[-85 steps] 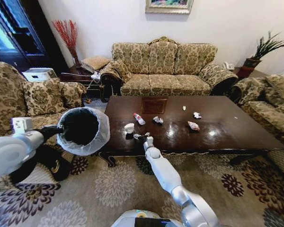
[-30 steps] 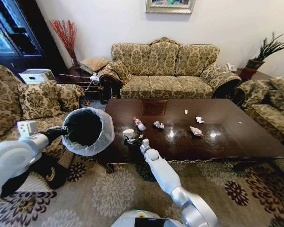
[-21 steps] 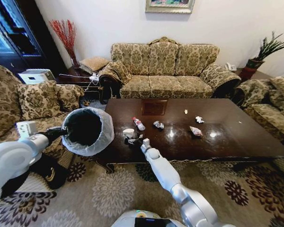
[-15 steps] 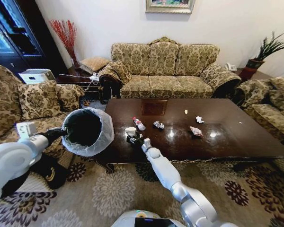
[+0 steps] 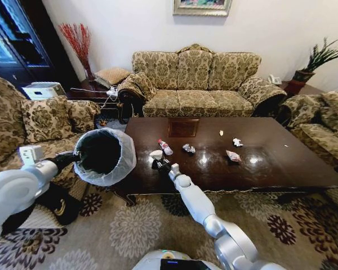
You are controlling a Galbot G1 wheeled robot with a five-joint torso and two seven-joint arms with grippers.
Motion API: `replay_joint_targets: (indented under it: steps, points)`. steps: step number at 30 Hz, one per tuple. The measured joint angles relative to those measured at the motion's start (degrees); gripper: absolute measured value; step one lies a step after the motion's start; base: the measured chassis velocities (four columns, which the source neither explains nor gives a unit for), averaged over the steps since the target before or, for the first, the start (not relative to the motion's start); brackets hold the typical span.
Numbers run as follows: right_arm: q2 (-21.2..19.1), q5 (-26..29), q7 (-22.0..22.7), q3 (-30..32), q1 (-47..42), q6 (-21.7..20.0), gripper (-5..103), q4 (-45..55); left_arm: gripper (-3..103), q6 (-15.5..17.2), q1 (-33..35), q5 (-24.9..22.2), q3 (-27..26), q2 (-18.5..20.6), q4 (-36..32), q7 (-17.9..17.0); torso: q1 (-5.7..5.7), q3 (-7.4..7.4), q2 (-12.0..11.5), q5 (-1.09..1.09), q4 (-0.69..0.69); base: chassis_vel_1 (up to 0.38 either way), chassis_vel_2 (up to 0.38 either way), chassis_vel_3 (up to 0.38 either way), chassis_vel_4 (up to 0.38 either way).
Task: Move to the front of the table and place the trash on the table into the trash bin.
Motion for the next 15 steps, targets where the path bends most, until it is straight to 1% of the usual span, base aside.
replay_joint_targets:
  steps: [4, 5, 6, 7, 8, 9, 10, 11, 12, 13, 14, 15]
  points:
    - [0.0, 0.0, 0.3, 0.1, -0.9, -0.3, 13, 2.2, 1, 0.0, 0.1, 0.0, 0.0, 0.4, 0.2, 0.0, 0.00, 0.00, 0.0, 0.00, 0.00, 0.000, 0.000, 0.000, 0.000]
    - [0.0, 0.0, 0.7, -0.1, -1.8, -0.7, 13, 5.2, 1, 0.0, 0.2, 0.0, -0.2, 0.8, 0.4, 0.1, 0.01, 0.01, 0.0, 0.00, -0.01, 0.000, 0.000, 0.000, 0.000]
    - [0.0, 0.1, 1.1, 0.0, -3.2, -0.9, 10, 9.1, 1, 0.2, 0.5, -0.1, -0.6, 1.3, 0.8, 0.1, 0.01, 0.00, 0.0, 0.00, -0.01, 0.000, 0.000, 0.000, 0.000]
    - [0.0, 0.5, 1.8, 0.1, -5.4, -1.3, 10, 14.7, 1, 0.5, 0.8, -0.5, -0.9, 2.1, 1.3, 0.1, 0.01, 0.01, 0.0, 0.02, 0.00, 0.000, 0.000, 0.000, 0.000]
    - [0.0, 0.5, 1.8, 0.1, -5.4, -1.3, 10, 14.7, 1, 0.5, 0.8, -0.5, -0.9, 2.1, 1.3, 0.1, 0.01, 0.01, 0.0, 0.02, 0.00, 0.000, 0.000, 0.000, 0.000]
    - [0.0, 1.7, 2.9, 0.1, -7.6, -1.9, 10, 21.7, 1, 1.0, 1.0, -1.0, -1.1, 3.0, 2.0, 0.0, 0.01, 0.01, 0.0, 0.04, 0.01, 0.000, 0.000, 0.000, 0.000]
    - [-0.5, 2.6, 3.7, 0.4, -9.2, -1.9, 10, 27.1, 1, 1.5, 1.1, -1.7, -1.1, 4.1, 2.9, -0.2, 0.00, 0.00, 0.0, 0.05, 0.02, 0.000, 0.000, 0.000, 0.000]
    - [-1.8, 3.1, 4.6, 1.1, -11.1, -2.0, 10, 33.0, 1, 2.1, 1.1, -2.6, -1.1, 5.4, 3.9, -0.8, -0.01, -0.01, 0.0, 0.02, 0.03, 0.000, 0.000, 0.000, 0.000]
    - [-1.8, 3.1, 4.6, 1.1, -11.1, -2.0, 10, 33.0, 1, 2.1, 1.1, -2.6, -1.1, 5.4, 3.9, -0.8, -0.01, -0.01, 0.0, 0.02, 0.03, 0.000, 0.000, 0.000, 0.000]
    - [-3.2, 3.6, 5.3, 1.9, -12.6, -2.0, 10, 38.6, 1, 2.7, 1.1, -3.8, -0.9, 6.9, 4.7, -1.5, -0.01, 0.00, 0.0, 0.01, 0.01, 0.000, 0.000, 0.000, 0.000]
    - [-3.2, 3.6, 5.3, 1.9, -12.6, -2.0, 10, 38.6, 1, 2.7, 1.1, -3.8, -0.9, 6.9, 4.7, -1.5, -0.01, 0.00, 0.0, 0.01, 0.01, 0.000, 0.000, 0.000, 0.000]
    - [-4.8, 4.7, 5.9, 2.7, -13.6, -2.0, 10, 44.7, 1, 3.5, 0.8, -6.1, -0.4, 8.7, 5.4, -2.5, -0.01, -0.01, 0.0, 0.01, 0.01, 0.000, 0.000, 0.000, 0.000]
